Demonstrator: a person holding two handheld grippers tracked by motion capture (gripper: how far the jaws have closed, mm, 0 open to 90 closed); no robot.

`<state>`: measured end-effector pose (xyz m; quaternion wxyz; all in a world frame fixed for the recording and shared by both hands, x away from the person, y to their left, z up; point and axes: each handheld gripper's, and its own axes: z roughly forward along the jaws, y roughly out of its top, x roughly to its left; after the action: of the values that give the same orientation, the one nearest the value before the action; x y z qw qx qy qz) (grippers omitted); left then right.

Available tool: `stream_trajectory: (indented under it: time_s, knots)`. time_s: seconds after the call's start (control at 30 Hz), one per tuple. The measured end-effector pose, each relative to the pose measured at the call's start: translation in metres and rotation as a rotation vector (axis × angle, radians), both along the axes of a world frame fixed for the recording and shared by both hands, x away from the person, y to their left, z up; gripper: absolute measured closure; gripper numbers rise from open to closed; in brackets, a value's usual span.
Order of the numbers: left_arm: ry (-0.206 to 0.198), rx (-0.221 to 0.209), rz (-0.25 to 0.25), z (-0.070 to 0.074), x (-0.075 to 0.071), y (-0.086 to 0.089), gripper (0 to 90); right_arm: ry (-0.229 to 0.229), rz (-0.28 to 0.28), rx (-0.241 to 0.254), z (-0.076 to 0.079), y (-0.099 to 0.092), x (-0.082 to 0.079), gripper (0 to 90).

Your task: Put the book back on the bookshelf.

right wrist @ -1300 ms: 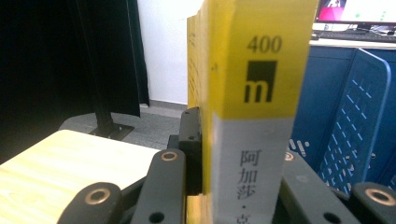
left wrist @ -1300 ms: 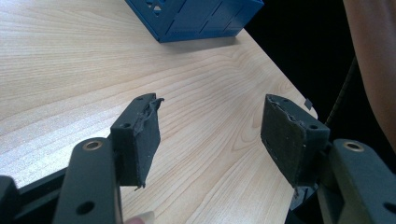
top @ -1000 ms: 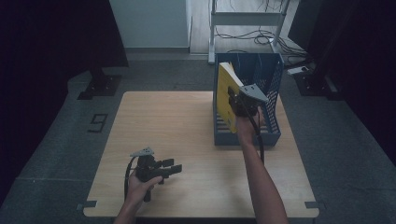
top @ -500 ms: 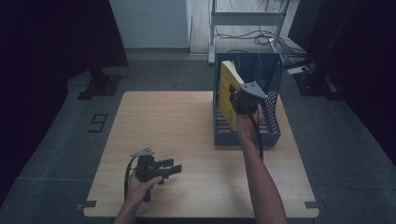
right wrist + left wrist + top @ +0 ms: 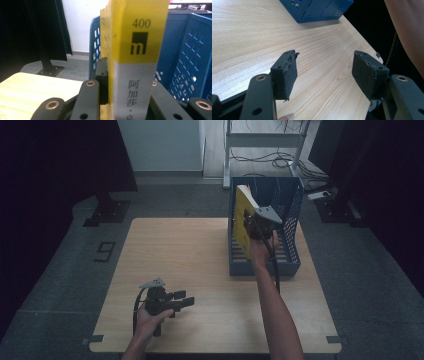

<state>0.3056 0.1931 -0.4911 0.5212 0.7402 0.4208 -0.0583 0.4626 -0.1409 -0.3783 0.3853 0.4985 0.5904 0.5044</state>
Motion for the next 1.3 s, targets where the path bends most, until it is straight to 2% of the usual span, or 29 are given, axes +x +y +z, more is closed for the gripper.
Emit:
stream_trajectory:
  time_s: [0.57, 0.67, 0.9, 1.3]
  knots:
    - [0.01, -0.006, 0.007, -0.002, 0.001, 0.002, 36.7, 0.008, -0.018, 0.013, -0.011, 0.005, 0.014, 74.8]
    - [0.009, -0.006, 0.007, -0.002, 0.001, 0.002, 36.7, 0.01, -0.027, 0.003, -0.014, 0.008, 0.017, 74.7]
    - [0.013, -0.008, 0.014, -0.003, 0.003, 0.005, 36.8, 0.026, -0.03, 0.013, -0.025, 0.014, 0.027, 74.7]
    - [0.02, -0.009, 0.023, -0.006, 0.005, 0.007, 36.9, 0.041, -0.036, -0.012, -0.039, 0.023, 0.038, 74.7]
